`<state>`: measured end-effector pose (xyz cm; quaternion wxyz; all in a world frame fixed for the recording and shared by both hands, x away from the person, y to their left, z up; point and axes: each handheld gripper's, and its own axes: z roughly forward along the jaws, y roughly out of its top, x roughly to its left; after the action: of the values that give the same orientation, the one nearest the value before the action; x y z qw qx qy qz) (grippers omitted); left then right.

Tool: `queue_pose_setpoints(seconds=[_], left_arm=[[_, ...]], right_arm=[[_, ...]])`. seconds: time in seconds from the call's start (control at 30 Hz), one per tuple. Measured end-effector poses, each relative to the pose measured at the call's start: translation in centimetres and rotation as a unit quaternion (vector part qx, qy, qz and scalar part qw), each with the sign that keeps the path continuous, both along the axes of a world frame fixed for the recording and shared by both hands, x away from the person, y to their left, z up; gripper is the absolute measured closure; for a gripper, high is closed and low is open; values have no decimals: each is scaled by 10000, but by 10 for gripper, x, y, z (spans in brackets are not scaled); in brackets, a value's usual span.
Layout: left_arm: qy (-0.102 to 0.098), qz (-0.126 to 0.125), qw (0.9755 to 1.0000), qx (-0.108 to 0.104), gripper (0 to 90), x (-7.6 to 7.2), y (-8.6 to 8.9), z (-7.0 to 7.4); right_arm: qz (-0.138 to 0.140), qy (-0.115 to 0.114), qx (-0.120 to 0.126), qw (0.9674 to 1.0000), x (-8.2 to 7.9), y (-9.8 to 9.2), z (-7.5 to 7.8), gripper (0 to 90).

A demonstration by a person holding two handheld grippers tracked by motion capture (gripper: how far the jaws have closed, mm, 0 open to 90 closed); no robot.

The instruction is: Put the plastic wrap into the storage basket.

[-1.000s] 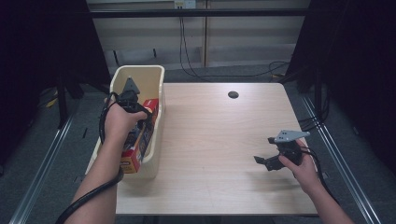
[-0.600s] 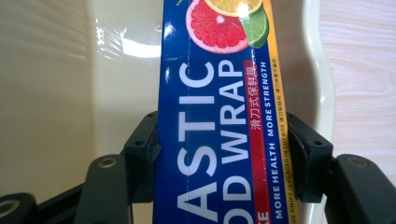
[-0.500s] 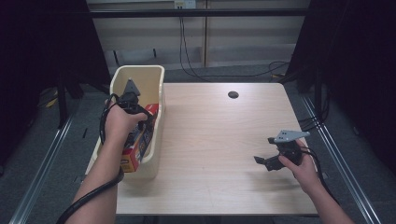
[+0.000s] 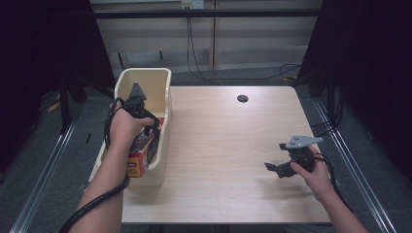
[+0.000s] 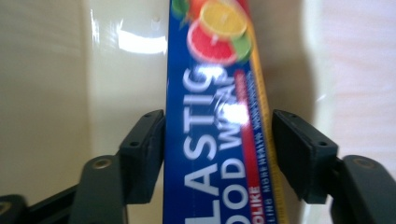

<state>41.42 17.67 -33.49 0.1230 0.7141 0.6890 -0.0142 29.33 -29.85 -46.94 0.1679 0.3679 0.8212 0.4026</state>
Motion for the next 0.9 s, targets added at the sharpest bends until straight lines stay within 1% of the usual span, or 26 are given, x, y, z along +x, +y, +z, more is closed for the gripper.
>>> queue_pose_setpoints(seconds=[0.03, 0.07, 0.1, 0.13, 0.17, 0.27, 0.3, 0.37, 0.4, 0.43, 0.53, 0.6, 0.7, 0.8, 0.83, 0.9], left_arm=[[-53, -17, 10000, -55, 346, 0, 1, 4], [-57, 14, 10000, -55, 339, -1, 1, 7], [-86, -29, 9999, -85, 329, -2, 1, 9], [-157, -20, 9998, -133, 313, -2, 2, 12], [-163, -9, 9997, -157, 300, -3, 2, 15], [-266, -2, 9994, -238, 311, -4, 2, 22], [-320, -50, 9992, -221, 307, -4, 2, 25], [-394, -18, 9988, -282, 304, -4, -1, 31], [-428, -102, 9986, -303, 301, -4, -1, 34], [-457, -102, 9983, -351, 298, -5, -3, 37], [-588, -207, 9972, -417, 288, -6, -8, 45], [-632, -238, 9964, -520, 271, -6, -13, 50], [-715, -334, 9953, -555, 261, -7, -20, 53], [-736, -465, 9943, -610, 243, -8, -27, 55], [-746, -459, 9940, -657, 236, -8, -31, 55], [-804, -552, 9929, -674, 219, -9, -36, 57]], right_arm=[[-10, -2, 22, 10000, 0, 0, 1, 17], [-23, 8, 40, 10000, -1, 0, 1, 17], [-12, 7, 37, 10000, 0, 0, 1, 17], [-23, -7, 31, 10000, 0, 0, 1, 17], [0, -1, 32, 10000, 0, 1, 0, 17], [3, -11, 5, 10000, 0, 2, 1, 18], [-2, -17, 11, 10000, 0, 2, 1, 18], [4, -37, 21, 10000, 0, 2, 1, 18], [6, -9, 46, 10000, 0, 1, 2, 17], [-6, -19, 40, 10000, 0, 1, 2, 17], [-17, -39, 31, 10000, 0, 0, 2, 17], [-22, -49, 27, 10000, 0, 0, 2, 17], [-20, -55, 30, 10000, -1, 1, 2, 17], [-22, -43, 36, 10000, -1, 1, 3, 17], [-2, -31, 46, 10000, -1, 1, 3, 17], [6, -45, 46, 10000, -2, 1, 3, 17]])
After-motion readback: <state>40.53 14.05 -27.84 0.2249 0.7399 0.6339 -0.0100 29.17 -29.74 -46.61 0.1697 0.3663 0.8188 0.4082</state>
